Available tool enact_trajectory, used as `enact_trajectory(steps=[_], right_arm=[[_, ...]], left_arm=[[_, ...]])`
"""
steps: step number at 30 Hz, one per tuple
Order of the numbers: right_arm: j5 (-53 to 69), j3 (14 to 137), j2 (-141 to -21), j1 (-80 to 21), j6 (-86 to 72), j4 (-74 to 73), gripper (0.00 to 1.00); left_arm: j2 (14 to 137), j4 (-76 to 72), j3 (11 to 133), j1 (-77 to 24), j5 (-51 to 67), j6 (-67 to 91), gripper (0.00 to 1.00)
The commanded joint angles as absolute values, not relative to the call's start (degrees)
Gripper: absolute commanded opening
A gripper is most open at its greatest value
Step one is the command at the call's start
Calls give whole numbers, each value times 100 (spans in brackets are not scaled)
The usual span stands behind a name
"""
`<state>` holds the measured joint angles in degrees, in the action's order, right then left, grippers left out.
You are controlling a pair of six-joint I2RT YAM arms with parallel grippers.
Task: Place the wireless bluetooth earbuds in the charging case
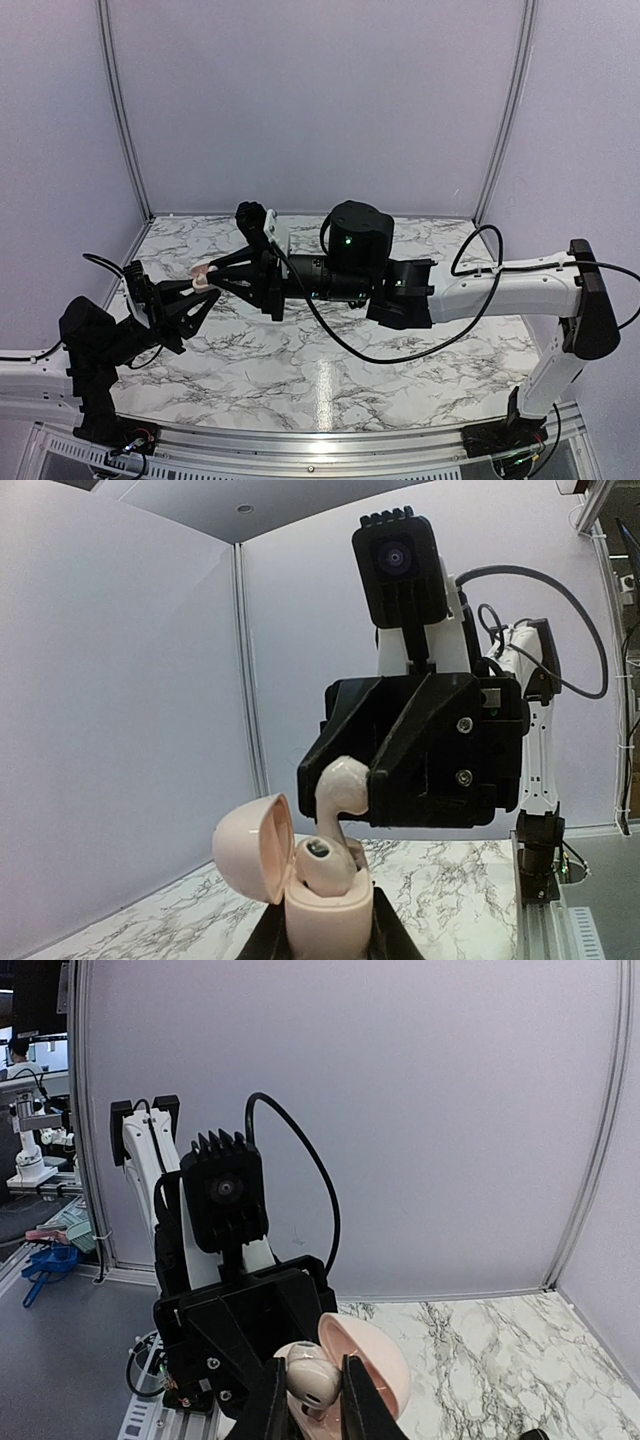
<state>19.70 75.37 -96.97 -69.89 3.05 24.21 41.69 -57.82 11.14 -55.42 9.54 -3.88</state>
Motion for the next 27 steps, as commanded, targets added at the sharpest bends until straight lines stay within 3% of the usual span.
enact_trajectory(steps=[1, 11, 27], right_arm=[[1809, 7542, -9694, -7036, 111, 2419, 8], [1652, 7572, -9840, -7128, -116, 2447, 8], [1363, 8018, -9837, -7109, 926, 985, 12]], left_arm=[[4067, -6187, 1161, -5537, 671, -462, 0], [4013, -6205, 1113, -5537, 258, -537, 0], [4279, -6186, 1221, -5537, 958, -367, 0]])
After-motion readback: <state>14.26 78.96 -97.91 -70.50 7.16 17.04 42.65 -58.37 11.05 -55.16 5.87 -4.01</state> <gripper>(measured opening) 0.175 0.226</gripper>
